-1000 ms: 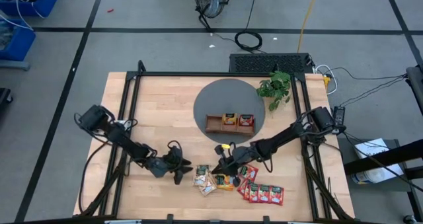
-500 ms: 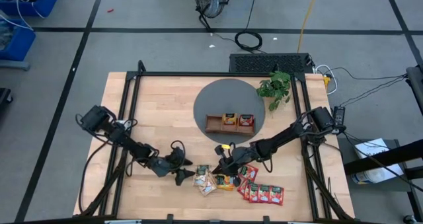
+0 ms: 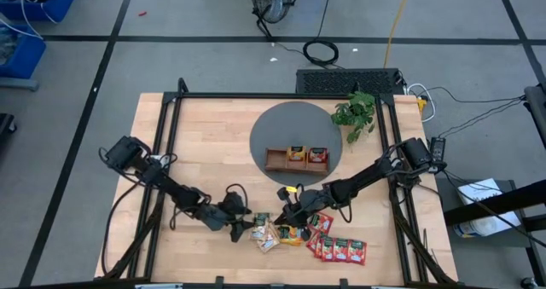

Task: Pick & Place Tea
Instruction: Put the brown tea bag into the left section of the wooden organiser

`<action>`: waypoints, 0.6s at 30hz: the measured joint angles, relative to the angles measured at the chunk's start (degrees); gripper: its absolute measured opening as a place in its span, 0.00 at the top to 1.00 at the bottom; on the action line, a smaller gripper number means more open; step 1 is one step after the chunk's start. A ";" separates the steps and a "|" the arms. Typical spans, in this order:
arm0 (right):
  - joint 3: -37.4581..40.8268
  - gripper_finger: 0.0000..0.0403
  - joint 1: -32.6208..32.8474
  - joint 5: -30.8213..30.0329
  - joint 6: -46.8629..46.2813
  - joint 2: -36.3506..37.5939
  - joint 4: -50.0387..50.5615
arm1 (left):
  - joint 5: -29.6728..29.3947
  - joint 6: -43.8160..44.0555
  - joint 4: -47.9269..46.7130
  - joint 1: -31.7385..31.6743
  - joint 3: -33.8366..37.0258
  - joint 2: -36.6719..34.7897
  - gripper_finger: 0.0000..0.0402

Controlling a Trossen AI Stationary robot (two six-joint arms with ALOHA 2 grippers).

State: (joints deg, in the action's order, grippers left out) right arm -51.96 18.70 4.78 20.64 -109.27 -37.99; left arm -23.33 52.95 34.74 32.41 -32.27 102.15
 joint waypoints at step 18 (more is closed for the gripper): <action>0.02 1.00 0.00 -0.11 0.22 0.00 0.54 | 2.78 -7.54 -0.44 -1.35 -3.26 3.67 0.73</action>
State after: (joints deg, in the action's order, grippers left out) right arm -51.94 18.70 4.66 20.86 -109.27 -37.45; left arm -20.55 45.41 34.31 31.06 -35.53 105.82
